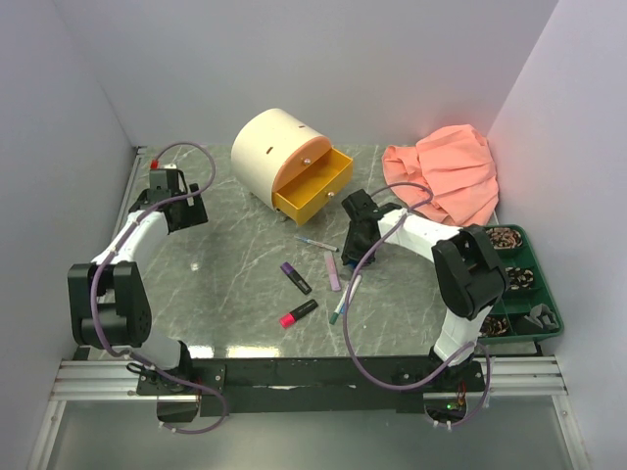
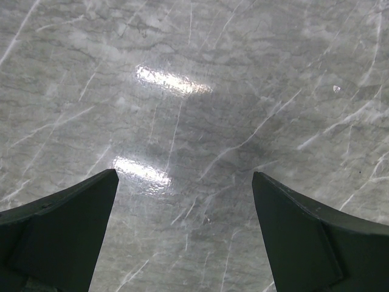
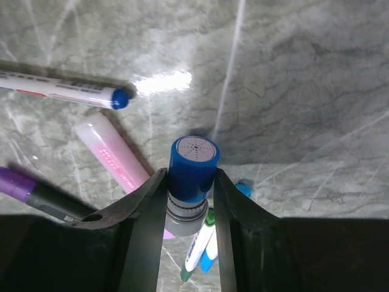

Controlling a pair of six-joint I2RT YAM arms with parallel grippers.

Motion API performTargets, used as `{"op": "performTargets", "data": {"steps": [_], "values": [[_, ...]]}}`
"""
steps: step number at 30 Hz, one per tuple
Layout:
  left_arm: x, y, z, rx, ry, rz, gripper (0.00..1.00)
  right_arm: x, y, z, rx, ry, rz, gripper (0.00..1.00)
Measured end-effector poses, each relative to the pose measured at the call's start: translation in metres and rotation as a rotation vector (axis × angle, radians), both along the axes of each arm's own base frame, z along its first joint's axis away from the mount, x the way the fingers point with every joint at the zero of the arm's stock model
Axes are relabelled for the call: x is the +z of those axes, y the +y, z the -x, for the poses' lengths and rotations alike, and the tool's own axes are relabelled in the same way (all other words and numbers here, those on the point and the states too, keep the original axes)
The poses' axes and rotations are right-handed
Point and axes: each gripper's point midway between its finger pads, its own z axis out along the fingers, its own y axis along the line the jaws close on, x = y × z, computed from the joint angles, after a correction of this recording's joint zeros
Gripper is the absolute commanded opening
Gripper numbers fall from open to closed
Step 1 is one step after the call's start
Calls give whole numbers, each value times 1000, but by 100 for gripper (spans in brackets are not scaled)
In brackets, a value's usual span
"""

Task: Sort the stationery into containers
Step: Pick up the stationery from the center of the board, then place the stationery in the drawer.

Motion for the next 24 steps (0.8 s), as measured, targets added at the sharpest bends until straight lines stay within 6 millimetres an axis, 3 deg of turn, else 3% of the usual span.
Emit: {"op": "performTargets", "data": {"steps": [3,7,10,12,17,21,24], "values": [[-4,0,-1,-1,11,8,100,5,2,-5,18,-18,-3,0],[-2,5,-5,6,9,22,100,26,3,-19,75,-71,-2,0],[5,13,-11,21,-10,40,100,64,6,-35,144,-171,-7,0],[11,22,-14,38,-27,60,99,102,9,-48,190,-279,-23,0],[19,64,-17,127,-66,130,97,182,12,-64,263,-515,-56,0],[16,88,-20,147,-61,173,98,210,15,-71,307,-634,-77,0],[10,81,-27,90,-40,205,98,214,22,-85,336,-722,-84,0]]}}
